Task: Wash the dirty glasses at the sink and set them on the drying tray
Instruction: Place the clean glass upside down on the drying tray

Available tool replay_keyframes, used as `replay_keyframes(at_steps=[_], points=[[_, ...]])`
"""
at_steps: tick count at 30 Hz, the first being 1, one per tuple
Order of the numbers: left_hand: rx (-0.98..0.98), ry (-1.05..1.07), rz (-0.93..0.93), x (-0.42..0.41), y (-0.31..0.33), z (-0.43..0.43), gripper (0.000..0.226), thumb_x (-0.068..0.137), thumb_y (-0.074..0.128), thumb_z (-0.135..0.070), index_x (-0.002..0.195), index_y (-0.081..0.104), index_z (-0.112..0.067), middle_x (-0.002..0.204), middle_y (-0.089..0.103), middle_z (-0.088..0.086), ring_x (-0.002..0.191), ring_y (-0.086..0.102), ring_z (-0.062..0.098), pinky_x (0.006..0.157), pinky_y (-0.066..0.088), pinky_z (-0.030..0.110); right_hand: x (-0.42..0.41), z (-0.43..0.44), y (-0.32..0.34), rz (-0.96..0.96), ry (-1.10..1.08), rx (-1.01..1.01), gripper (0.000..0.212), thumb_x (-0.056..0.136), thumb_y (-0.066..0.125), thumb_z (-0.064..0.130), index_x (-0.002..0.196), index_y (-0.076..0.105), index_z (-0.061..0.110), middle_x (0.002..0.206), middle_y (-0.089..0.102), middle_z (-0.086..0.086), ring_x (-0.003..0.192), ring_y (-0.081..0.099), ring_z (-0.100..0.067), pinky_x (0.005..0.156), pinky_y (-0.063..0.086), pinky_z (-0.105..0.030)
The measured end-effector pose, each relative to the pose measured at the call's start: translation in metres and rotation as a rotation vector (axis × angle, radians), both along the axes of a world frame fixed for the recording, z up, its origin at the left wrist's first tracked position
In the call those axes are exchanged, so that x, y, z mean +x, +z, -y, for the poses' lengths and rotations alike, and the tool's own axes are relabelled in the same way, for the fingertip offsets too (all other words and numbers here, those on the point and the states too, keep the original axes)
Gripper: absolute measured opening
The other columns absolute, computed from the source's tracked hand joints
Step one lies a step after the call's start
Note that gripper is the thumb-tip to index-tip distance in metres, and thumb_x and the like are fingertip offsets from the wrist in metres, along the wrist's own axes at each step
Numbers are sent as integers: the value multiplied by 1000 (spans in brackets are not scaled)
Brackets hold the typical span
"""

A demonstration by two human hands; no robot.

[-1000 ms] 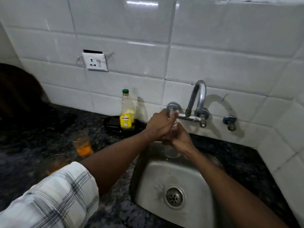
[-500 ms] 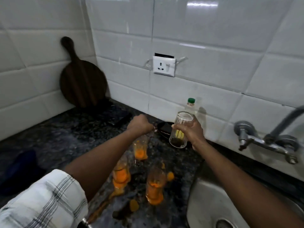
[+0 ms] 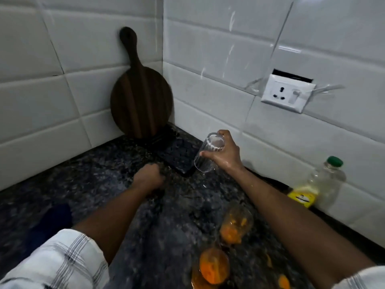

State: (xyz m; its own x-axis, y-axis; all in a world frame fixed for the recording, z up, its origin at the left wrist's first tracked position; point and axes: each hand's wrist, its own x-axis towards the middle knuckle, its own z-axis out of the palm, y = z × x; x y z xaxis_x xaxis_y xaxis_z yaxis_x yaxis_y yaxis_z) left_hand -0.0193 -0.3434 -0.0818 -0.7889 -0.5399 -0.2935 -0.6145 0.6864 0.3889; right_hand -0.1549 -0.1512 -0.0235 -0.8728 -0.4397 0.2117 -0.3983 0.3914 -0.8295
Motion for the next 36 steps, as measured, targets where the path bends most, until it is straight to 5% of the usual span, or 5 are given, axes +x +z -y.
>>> replay_keyframes(at_steps=[3, 10, 17, 24, 36], points=[[-63, -27, 75, -4, -15, 26, 48, 94, 60, -51, 121, 58, -12, 119, 62, 11, 107, 62, 29, 82, 52, 35, -14, 46, -9, 7, 45, 2, 75, 61, 93, 26, 122, 50, 25, 108, 62, 1, 92, 59, -15, 61, 38, 1], [-112, -82, 164, -35, -21, 53, 65, 73, 84, -49, 118, 60, -10, 123, 61, 12, 116, 60, 30, 90, 50, 38, -42, 135, -26, -12, 116, 35, 73, 59, 94, 26, 119, 52, 23, 105, 64, 3, 92, 60, -13, 64, 37, 4], [-48, -91, 172, -56, -21, 58, 64, 60, 96, -29, 112, 65, -9, 116, 67, 10, 111, 65, 29, 85, 54, 38, -50, 172, -42, -55, 192, 132, 74, 61, 93, 27, 121, 50, 22, 108, 66, -2, 98, 63, -20, 83, 49, -23], [-33, -60, 114, -53, -23, 59, 66, 60, 96, -28, 114, 65, -8, 118, 66, 11, 113, 64, 29, 82, 53, 36, -48, 182, -50, -65, 204, 157, 72, 61, 92, 23, 120, 52, 18, 101, 63, 2, 93, 59, -16, 78, 41, -17], [-58, -42, 176, -56, -22, 55, 59, 65, 94, -23, 115, 66, -10, 119, 67, 10, 114, 64, 28, 79, 50, 34, -54, 187, -63, 58, 149, 192, 82, 63, 92, 25, 125, 40, 21, 121, 61, -7, 106, 57, -23, 81, 39, -21]])
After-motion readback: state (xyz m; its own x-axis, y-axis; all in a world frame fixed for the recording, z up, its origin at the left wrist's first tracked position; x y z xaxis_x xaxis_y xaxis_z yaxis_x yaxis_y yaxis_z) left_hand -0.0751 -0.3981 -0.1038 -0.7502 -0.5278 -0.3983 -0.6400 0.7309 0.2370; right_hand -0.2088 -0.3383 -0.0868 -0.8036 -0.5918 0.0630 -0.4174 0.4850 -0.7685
